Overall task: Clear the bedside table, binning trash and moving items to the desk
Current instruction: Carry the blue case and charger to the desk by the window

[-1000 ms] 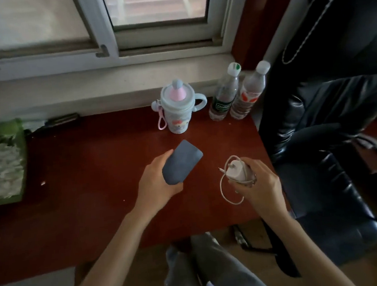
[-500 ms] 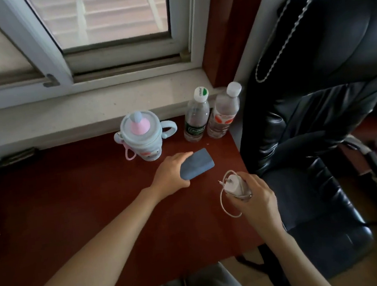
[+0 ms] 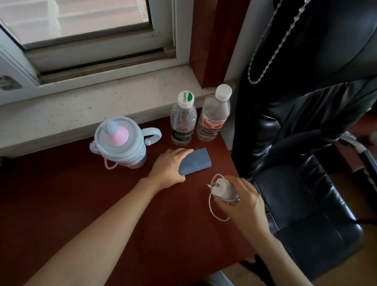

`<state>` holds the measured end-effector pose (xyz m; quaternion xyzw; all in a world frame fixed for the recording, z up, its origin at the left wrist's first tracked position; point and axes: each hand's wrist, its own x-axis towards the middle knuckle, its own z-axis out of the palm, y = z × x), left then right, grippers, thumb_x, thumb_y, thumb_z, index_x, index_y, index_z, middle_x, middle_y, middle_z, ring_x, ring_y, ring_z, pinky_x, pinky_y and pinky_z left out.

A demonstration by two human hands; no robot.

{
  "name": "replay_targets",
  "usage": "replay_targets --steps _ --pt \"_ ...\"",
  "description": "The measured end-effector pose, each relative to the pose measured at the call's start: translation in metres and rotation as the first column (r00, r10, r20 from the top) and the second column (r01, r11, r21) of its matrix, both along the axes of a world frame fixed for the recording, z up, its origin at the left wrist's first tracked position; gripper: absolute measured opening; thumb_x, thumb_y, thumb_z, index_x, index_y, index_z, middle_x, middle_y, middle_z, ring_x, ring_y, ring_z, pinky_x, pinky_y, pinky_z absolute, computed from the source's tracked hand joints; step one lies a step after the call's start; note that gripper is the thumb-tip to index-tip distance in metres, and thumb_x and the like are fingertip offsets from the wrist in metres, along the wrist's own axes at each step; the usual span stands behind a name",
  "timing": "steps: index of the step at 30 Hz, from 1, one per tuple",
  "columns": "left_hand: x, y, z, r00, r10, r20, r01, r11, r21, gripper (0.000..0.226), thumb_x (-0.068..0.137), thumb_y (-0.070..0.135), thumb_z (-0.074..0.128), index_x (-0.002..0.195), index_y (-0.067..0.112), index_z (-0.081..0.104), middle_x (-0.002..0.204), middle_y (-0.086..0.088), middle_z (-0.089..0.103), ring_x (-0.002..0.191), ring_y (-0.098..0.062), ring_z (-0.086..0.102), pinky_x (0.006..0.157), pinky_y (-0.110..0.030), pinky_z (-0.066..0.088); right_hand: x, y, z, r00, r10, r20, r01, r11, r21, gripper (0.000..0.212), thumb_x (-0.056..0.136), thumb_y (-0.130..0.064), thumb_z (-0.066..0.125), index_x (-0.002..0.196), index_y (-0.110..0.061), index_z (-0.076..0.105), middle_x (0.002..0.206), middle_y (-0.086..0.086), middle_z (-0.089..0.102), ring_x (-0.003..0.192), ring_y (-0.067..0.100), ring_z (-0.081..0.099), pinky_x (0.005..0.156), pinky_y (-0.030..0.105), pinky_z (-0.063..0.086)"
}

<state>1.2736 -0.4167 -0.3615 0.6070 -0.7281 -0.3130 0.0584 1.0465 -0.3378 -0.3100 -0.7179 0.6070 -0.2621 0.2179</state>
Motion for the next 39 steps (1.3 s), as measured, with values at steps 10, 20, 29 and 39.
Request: replay_targets --steps 10,20,29,39 --pt "0.001 0.007 -0.006 0.998 -0.044 0.039 0.048 0.993 -0.111 0.078 0.069 0.02 0.068 0.142 0.022 0.038 0.142 0.002 0.046 0.124 -0.023 0.043 0.099 -0.038 0.035 0.0 -0.004 -0.001 0.999 0.034 -0.007 -0.034 0.999 -0.005 0.05 0.063 -0.023 0.085 0.108 -0.017 0.064 0.098 -0.005 0.066 0.087 0.016 0.062 0.068 0.033 0.054" --pt "0.009 0.083 0.003 0.993 0.071 0.091 -0.037 0.944 -0.327 0.066 0.071 0.023 0.069 0.133 0.014 0.05 0.138 -0.008 0.049 0.126 -0.028 0.046 0.104 -0.044 0.039 0.008 0.004 -0.003 0.996 0.088 -0.03 -0.09 0.994 -0.065 0.05 0.064 -0.026 0.085 0.107 -0.014 0.064 0.093 -0.003 0.066 0.083 0.018 0.062 0.065 0.033 0.053" --pt "0.028 0.197 -0.006 0.931 0.298 0.211 -0.253 0.943 -0.216 0.066 0.08 0.038 0.065 0.138 0.014 0.045 0.144 -0.009 0.045 0.133 -0.032 0.041 0.106 -0.045 0.036 0.029 0.034 -0.002 0.986 0.14 -0.092 -0.151 0.981 -0.124 0.052 0.06 -0.023 0.088 0.106 -0.012 0.065 0.09 0.001 0.067 0.076 0.021 0.064 0.059 0.031 0.052" --pt "0.057 0.265 -0.017 0.928 0.222 0.298 -0.199 0.974 -0.106 0.073 0.088 0.051 0.051 0.148 0.021 0.022 0.158 -0.006 0.017 0.145 -0.028 0.015 0.116 -0.044 0.02 0.06 0.06 -0.009 0.979 0.176 -0.103 -0.185 0.979 -0.084 0.05 0.064 -0.022 0.086 0.107 -0.009 0.064 0.094 0.004 0.067 0.082 0.023 0.064 0.064 0.034 0.053"
